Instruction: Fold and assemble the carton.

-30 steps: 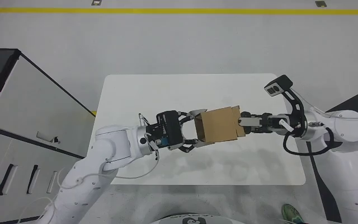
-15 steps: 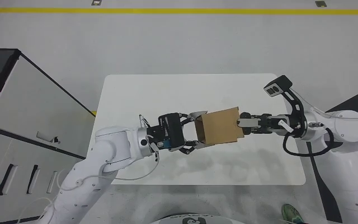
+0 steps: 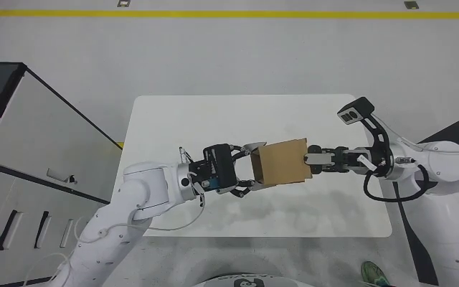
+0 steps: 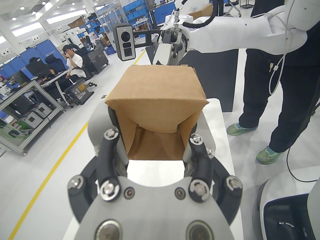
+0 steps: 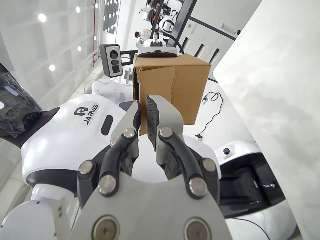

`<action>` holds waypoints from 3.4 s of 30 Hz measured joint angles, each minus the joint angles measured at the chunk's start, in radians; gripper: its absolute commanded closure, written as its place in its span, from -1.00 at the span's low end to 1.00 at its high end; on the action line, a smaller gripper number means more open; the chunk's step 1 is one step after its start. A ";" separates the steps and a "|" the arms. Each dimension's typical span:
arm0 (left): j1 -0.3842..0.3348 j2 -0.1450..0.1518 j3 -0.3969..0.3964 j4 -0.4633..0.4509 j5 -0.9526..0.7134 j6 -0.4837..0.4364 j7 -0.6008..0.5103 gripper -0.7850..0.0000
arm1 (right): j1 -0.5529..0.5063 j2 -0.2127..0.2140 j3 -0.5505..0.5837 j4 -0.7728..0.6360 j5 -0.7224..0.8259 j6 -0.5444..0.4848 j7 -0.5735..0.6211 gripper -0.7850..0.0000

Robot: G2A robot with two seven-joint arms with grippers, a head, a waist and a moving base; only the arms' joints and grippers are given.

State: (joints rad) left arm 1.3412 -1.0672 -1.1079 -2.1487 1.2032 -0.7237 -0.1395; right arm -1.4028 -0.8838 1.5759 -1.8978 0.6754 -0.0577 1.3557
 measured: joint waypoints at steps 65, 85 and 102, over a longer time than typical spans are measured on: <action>-0.013 0.003 -0.001 0.017 -0.016 -0.008 0.000 1.00 | 0.005 0.006 -0.005 0.007 0.003 -0.021 -0.008 1.00; -0.019 0.003 0.007 0.019 -0.018 -0.003 -0.005 1.00 | 0.010 0.011 -0.004 0.009 -0.023 -0.002 -0.006 1.00; -0.027 0.002 0.017 0.022 -0.011 -0.003 -0.013 1.00 | 0.023 0.014 -0.021 0.004 -0.039 0.003 -0.001 1.00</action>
State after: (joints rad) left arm 1.3140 -1.0655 -1.0912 -2.1265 1.1925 -0.7263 -0.1528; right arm -1.3799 -0.8699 1.5550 -1.8934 0.6367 -0.0547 1.3543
